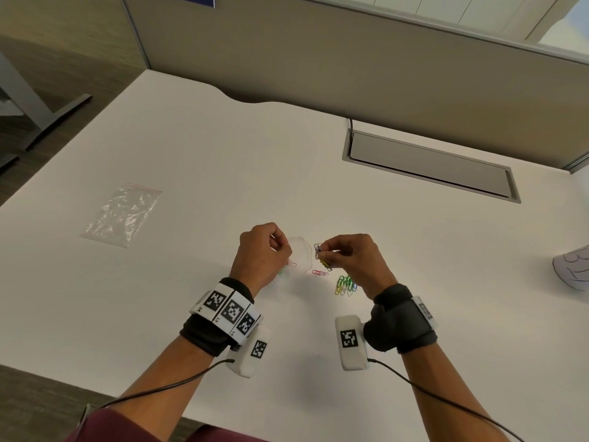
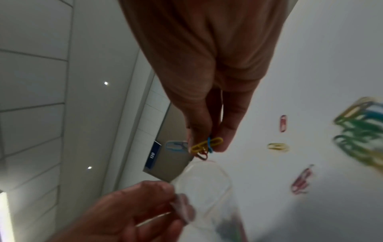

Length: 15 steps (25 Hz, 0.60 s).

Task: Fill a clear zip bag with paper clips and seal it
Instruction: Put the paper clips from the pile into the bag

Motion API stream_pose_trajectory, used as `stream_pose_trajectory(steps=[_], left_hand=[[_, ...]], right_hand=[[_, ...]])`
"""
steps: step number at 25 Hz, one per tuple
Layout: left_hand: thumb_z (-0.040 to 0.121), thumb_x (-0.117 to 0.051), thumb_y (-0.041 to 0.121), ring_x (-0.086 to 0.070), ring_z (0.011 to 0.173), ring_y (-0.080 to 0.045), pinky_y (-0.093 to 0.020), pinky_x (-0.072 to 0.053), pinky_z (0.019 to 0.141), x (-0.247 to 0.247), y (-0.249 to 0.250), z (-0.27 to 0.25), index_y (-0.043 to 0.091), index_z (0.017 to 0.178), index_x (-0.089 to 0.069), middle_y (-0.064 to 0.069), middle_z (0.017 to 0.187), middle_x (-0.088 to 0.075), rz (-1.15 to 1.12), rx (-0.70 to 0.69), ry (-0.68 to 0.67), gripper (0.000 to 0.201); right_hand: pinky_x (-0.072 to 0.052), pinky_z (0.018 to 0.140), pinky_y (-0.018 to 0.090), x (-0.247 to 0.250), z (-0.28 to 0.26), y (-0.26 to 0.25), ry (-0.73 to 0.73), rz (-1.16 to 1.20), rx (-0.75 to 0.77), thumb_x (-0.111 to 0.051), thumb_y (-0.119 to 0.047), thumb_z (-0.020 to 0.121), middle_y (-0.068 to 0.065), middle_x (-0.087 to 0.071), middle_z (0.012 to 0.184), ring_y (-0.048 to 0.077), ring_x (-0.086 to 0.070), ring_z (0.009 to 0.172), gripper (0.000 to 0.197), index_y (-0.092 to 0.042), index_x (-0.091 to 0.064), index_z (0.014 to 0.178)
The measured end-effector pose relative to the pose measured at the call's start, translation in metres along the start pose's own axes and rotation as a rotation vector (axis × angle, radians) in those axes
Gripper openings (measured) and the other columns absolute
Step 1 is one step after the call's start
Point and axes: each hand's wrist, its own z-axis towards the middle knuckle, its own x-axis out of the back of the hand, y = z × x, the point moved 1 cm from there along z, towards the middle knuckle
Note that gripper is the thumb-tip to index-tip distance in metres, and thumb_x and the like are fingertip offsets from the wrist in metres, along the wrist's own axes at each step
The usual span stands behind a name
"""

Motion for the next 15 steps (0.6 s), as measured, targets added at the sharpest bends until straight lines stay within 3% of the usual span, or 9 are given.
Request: stream_pose_trajectory(steps=[4,10,15], left_hand=[[0.085,-0.068,0.007,-0.073,0.068,-0.023,-0.043,-0.062,0.072,0.001,0.000,-0.002,0.005,0.083,-0.067,-0.011,0.078,-0.072,0.005,-0.013,0.002,0.003],[0.086,-0.067,0.007,-0.072,0.067,-0.022,-0.043,-0.063,0.072,0.001,0.000,-0.005,0.004,0.084,-0.066,-0.011,0.076,-0.072,-0.014,-0.041,0.001,0.003],[0.085,-0.066,0.005,-0.073,0.064,-0.021,-0.043,-0.063,0.070,0.002,-0.002,-0.004,0.004,0.082,-0.065,-0.010,0.072,-0.073,-0.032,-0.032,-0.002,0.004]], right_hand=[[-0.060,0.074,0.027,-0.019,0.003,-0.015,-0.125,0.144,-0.050,-0.071,-0.004,0.081,0.015,-0.070,0.077,0.018,-0.066,0.066,0.011,0.004,-0.071,0.089],[-0.056,0.059,0.015,-0.040,0.008,-0.016,-0.013,0.143,-0.126,-0.066,0.002,0.084,0.012,-0.066,0.070,0.017,-0.063,0.061,0.007,0.007,-0.068,0.089],[-0.059,0.073,0.023,-0.046,0.011,-0.018,0.007,-0.066,-0.123,-0.048,0.004,0.091,0.021,-0.070,0.097,0.030,-0.070,0.090,0.019,0.004,-0.066,0.098]])
